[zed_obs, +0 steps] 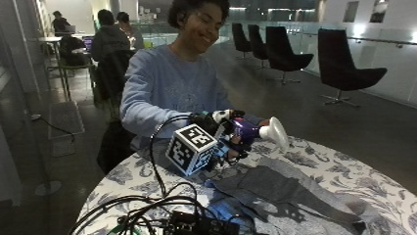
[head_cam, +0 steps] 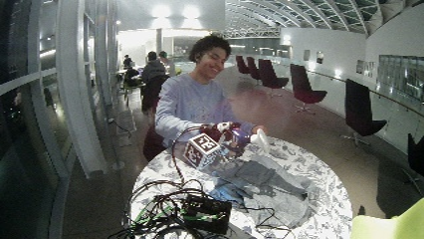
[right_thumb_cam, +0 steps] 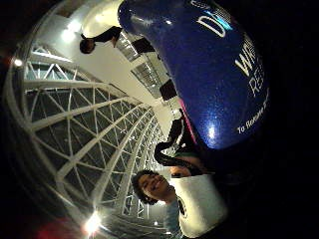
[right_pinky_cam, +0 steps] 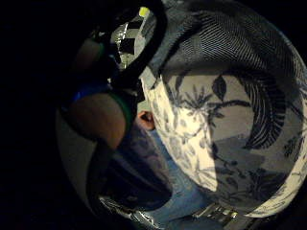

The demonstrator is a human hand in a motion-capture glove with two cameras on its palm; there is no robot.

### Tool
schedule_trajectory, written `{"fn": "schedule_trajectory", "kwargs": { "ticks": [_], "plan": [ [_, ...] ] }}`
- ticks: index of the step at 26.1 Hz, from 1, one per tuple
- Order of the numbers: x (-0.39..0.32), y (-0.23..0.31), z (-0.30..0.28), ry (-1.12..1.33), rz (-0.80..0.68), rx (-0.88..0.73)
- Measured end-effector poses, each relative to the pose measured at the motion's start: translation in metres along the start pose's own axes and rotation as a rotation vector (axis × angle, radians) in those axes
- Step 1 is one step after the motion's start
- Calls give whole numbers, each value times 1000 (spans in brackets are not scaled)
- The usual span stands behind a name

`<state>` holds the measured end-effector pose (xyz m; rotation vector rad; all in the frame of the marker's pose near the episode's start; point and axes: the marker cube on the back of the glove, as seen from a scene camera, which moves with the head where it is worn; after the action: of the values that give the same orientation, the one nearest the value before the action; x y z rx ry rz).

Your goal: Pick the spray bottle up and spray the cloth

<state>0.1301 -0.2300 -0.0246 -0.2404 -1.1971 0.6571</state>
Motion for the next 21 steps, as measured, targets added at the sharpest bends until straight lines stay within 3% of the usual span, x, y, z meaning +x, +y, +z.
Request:
{"fn": "schedule_trajectory", "kwargs": {
  "ticks": [10,16,21],
  "plan": [
    [-4,2,11,23,-68,70],
    [-29,10,56,194,-455,141],
    [-37,0,133,178,-766,-43]
  ]
}}
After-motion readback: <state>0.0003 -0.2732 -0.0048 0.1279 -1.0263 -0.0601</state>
